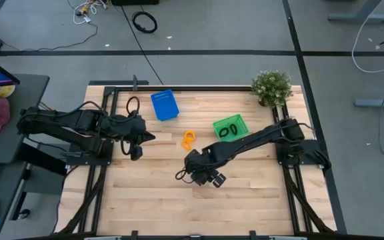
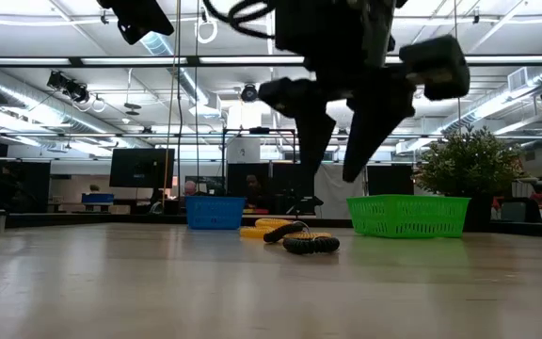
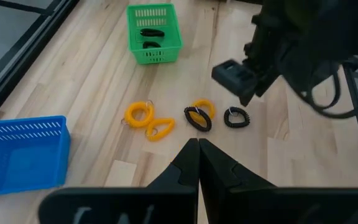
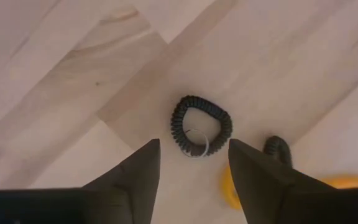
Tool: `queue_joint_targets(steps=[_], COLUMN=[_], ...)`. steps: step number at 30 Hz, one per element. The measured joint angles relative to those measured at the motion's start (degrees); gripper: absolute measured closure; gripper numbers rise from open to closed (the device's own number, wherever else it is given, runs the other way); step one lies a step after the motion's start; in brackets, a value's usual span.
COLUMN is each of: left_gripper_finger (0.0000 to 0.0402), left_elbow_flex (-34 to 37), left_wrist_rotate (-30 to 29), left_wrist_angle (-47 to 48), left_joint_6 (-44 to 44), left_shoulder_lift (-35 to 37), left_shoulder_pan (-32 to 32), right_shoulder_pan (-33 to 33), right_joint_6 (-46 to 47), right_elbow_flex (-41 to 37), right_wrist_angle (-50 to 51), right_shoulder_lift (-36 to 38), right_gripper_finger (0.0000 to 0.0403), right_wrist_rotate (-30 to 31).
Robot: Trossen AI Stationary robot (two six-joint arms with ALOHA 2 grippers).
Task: Sort spring keychains
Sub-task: Put the black spring keychain into the green bin
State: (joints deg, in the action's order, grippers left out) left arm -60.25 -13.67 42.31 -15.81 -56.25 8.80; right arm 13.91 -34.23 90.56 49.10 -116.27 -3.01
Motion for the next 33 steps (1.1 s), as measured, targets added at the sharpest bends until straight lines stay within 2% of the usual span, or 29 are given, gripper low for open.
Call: queue_joint_targets(steps=[11,20,26,29,33], left_gripper_finger=[0.0397,0.0397,0.0397,0.0397,0.0397], left_elbow_flex=[0.00,0.00,0.00,0.00,0.00], left_wrist_rotate=[0.00,0.00,0.00,0.00,0.00], left_wrist_angle=[-0.05,-0.05,-0.07,-0.08,-0.07], left_joint_6=[0.01,0.02,0.04,0.07,0.11], left_shoulder_lift=[0.02,0.00,0.00,0.00,0.00], left_shoulder_pan=[0.00,0.00,0.00,0.00,0.00], right_shoulder_pan=[-0.24,-0.37,-0.35,-0.33,-0.31], right_joint_6=[-0.81,-0.77,-0.78,-0.79,-0.79], right_elbow_flex=[-0.36,-6.50,-7.08,-7.13,-7.13], right_wrist_angle=[-3.14,-8.22,-9.52,-9.65,-9.84], right_shoulder_lift=[-3.97,-4.07,-3.89,-3.89,-3.92], right_gripper_finger=[0.0223,0.0238,0.0247,0.0268,0.0323], right_wrist_rotate=[0.00,1.52,1.92,1.88,1.70])
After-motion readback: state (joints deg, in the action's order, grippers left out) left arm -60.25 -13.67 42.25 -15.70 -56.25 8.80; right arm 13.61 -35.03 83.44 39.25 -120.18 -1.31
